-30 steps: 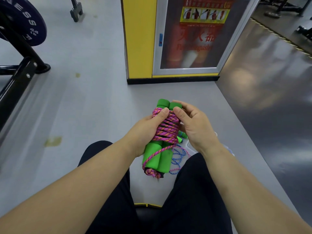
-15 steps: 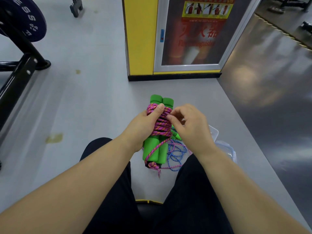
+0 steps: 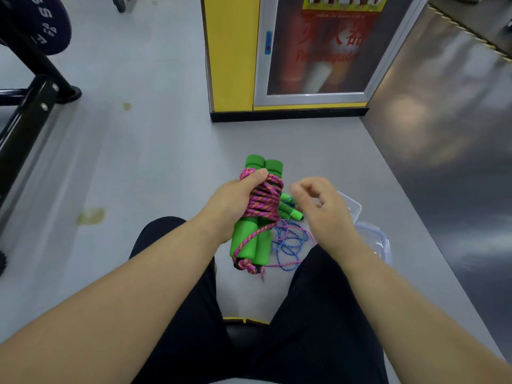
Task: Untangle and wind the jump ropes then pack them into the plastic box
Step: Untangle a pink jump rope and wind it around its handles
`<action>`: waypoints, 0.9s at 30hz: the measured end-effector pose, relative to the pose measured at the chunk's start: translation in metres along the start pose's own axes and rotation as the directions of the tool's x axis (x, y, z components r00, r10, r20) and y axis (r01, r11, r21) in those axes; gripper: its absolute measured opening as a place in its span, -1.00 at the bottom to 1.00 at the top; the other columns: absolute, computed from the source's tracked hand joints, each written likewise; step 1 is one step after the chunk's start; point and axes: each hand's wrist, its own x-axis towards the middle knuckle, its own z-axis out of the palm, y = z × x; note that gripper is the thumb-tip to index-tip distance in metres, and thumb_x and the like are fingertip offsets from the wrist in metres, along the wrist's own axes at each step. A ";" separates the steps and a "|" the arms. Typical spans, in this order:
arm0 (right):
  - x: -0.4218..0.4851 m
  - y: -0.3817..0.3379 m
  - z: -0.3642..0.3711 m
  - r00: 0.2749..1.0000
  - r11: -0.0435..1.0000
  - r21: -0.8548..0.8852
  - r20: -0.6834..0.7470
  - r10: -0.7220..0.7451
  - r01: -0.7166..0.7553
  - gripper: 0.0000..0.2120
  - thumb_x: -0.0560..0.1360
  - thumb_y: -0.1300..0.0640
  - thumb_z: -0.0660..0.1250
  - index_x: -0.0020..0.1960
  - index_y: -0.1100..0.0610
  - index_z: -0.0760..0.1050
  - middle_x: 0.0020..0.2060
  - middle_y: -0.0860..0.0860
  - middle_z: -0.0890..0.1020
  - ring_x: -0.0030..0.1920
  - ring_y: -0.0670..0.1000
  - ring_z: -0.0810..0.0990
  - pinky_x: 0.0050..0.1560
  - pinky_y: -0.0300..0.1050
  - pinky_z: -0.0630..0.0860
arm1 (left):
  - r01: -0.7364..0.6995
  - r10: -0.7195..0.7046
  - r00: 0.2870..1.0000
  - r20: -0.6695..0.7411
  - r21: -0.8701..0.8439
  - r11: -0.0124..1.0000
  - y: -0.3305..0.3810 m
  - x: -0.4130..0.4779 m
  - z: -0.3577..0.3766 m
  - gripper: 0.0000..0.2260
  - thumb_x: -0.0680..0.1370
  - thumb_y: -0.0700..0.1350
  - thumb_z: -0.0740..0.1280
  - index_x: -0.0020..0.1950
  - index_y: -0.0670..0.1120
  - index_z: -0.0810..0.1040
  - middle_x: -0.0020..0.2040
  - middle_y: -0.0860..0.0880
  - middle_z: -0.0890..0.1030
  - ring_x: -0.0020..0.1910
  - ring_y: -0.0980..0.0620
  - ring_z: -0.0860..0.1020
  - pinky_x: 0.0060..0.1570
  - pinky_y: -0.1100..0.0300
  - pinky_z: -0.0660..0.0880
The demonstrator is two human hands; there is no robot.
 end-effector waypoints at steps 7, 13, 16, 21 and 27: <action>0.007 0.013 0.031 0.778 0.552 0.549 0.457 0.431 -0.628 -0.63 0.49 0.06 0.30 0.27 0.14 0.43 0.05 0.11 0.63 -0.05 0.09 0.64 -0.06 0.06 0.60 | -0.034 0.032 0.999 0.031 0.054 0.998 -0.021 0.019 0.006 -0.81 0.56 -0.03 0.30 -0.10 -0.13 0.59 -0.15 -0.18 0.68 -0.15 -0.14 0.66 0.01 -0.04 0.59; 0.023 0.058 0.055 0.752 0.552 0.514 0.393 0.529 -0.657 -0.70 0.46 0.10 0.38 0.19 0.03 0.50 -0.09 -0.03 0.67 -0.18 -0.03 0.66 -0.25 -0.09 0.60 | 0.011 -0.007 0.996 0.088 -0.040 0.999 -0.054 0.055 -0.013 -0.90 0.57 -0.17 0.27 0.01 -0.14 0.55 -0.09 -0.15 0.67 -0.16 -0.05 0.66 -0.05 0.07 0.61; 0.045 0.080 0.066 0.692 0.490 0.502 0.388 0.608 -0.712 -0.69 0.46 0.05 0.37 0.19 0.07 0.50 -0.06 0.00 0.67 -0.16 -0.02 0.65 -0.22 -0.09 0.58 | 0.085 -0.057 0.976 0.211 -0.126 0.988 -0.062 0.082 -0.026 -0.75 0.44 -0.20 0.38 0.10 -0.14 0.52 -0.04 -0.14 0.65 -0.11 -0.03 0.65 -0.01 0.09 0.60; 0.096 0.118 0.081 0.684 0.365 0.650 0.337 0.647 -0.666 -0.85 0.53 0.20 0.27 0.04 0.24 0.53 -0.09 0.16 0.64 -0.15 0.07 0.65 -0.01 0.02 0.59 | 0.215 -0.230 0.961 0.152 0.109 0.971 -0.072 0.139 -0.036 -0.50 0.36 -0.35 0.46 0.25 -0.15 0.43 0.05 -0.19 0.63 -0.04 -0.11 0.62 0.08 -0.04 0.54; 0.160 0.141 0.084 0.650 0.327 0.608 0.441 0.618 -0.724 -0.66 0.31 -0.10 0.37 -0.13 0.17 0.55 -0.23 0.10 0.63 -0.21 0.08 0.63 -0.05 0.01 0.61 | 0.259 -0.287 0.922 0.258 0.136 0.956 -0.075 0.195 -0.048 -0.56 0.26 -0.34 0.44 0.11 -0.16 0.48 -0.02 -0.15 0.63 -0.07 -0.07 0.62 0.11 0.03 0.53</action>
